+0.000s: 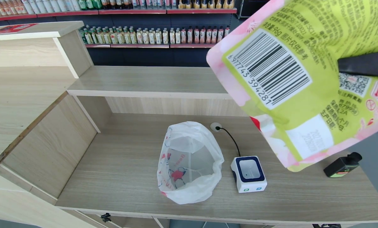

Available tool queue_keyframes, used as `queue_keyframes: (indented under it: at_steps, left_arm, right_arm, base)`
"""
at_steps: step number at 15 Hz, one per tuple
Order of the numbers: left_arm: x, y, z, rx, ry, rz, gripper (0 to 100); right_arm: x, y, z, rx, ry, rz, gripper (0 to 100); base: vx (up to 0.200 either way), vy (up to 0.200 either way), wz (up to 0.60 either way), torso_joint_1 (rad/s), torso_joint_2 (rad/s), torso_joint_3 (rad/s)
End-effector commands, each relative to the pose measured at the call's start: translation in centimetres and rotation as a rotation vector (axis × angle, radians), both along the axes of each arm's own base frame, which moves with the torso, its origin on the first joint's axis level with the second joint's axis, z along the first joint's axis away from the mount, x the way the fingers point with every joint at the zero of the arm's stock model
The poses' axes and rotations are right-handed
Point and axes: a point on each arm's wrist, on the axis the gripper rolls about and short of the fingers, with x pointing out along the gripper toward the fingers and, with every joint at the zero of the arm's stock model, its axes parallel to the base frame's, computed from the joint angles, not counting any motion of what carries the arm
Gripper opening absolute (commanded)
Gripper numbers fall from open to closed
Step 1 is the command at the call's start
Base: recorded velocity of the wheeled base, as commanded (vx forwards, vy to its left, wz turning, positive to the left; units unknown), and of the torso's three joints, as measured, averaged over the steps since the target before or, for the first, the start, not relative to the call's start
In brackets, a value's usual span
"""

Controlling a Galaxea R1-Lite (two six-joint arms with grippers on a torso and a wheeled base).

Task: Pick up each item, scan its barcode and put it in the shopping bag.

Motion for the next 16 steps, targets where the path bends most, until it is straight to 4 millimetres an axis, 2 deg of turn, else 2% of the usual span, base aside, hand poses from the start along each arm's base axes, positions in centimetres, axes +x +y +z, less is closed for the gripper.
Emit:
queue_keyframes:
  at_steps: [1,4,11,16]
  left_arm:
    - [0.0,0.0,0.0,0.000,0.000,0.000,100]
    - [0.0,0.0,0.0,0.000,0.000,0.000,100]
    - [0.0,0.0,0.0,0.000,0.000,0.000,100]
    - [0.0,0.0,0.0,0.000,0.000,0.000,100]
  right_arm:
    - [0.1,0.2,-0.1,-0.001,0.003,0.017,0]
    - [-0.3,0.2,-0.4,-0.005,0.015,0.023,0]
    - [-2.7,-0.1,-2.0,-0.020,0.059,0.046,0]
    - [-3.0,-0.2,-2.1,-0.020,0.059,0.047,0]
  base:
    - [0.000,0.000,0.00,0.000,0.00,0.000]
    - [0.000,0.000,0.00,0.000,0.00,0.000]
    - [0.000,0.000,0.00,0.000,0.00,0.000]
    - [0.000,0.000,0.00,0.000,0.00,0.000]
